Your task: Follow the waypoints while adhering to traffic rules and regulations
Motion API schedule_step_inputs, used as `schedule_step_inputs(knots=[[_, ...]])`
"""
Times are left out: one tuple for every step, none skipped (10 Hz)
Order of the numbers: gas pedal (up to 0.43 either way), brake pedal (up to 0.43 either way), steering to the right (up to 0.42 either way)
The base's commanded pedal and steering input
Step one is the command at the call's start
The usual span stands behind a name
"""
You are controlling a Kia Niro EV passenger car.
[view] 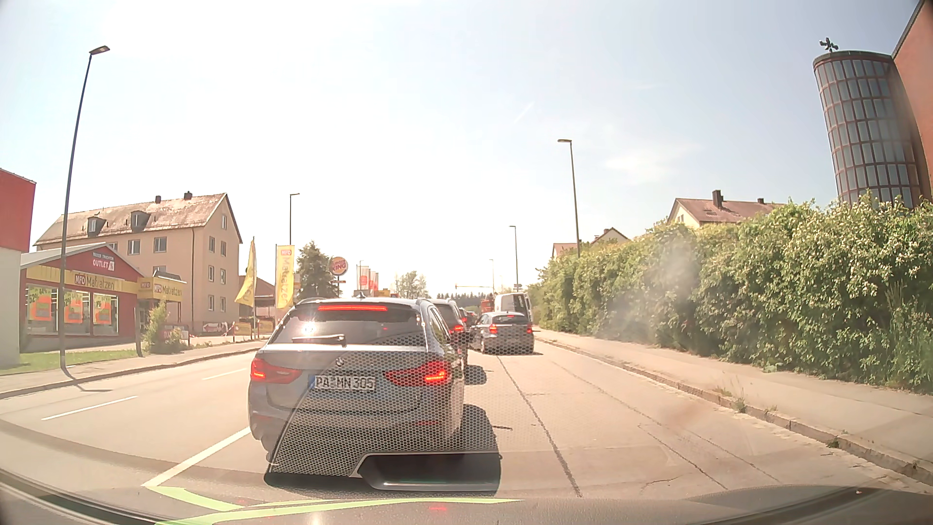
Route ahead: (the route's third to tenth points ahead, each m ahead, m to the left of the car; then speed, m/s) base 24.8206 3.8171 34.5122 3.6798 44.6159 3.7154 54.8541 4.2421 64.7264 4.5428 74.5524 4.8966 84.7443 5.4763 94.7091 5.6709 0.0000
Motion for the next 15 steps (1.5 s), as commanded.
schedule_step_inputs(knots=[[0.0,0.36,-0.009],[0.0,0.36,-0.009],[0.0,0.36,-0.009],[0.0,0.36,-0.009],[0.0,0.36,-0.009],[0.0,0.36,-0.009],[0.0,0.36,-0.009],[0.0,0.36,-0.009],[0.0,0.36,-0.009],[0.0,0.36,-0.009],[0.0,0.36,-0.009],[0.0,0.36,-0.009],[0.0,0.36,-0.009],[0.0,0.36,-0.009],[0.0,0.36,-0.009]])
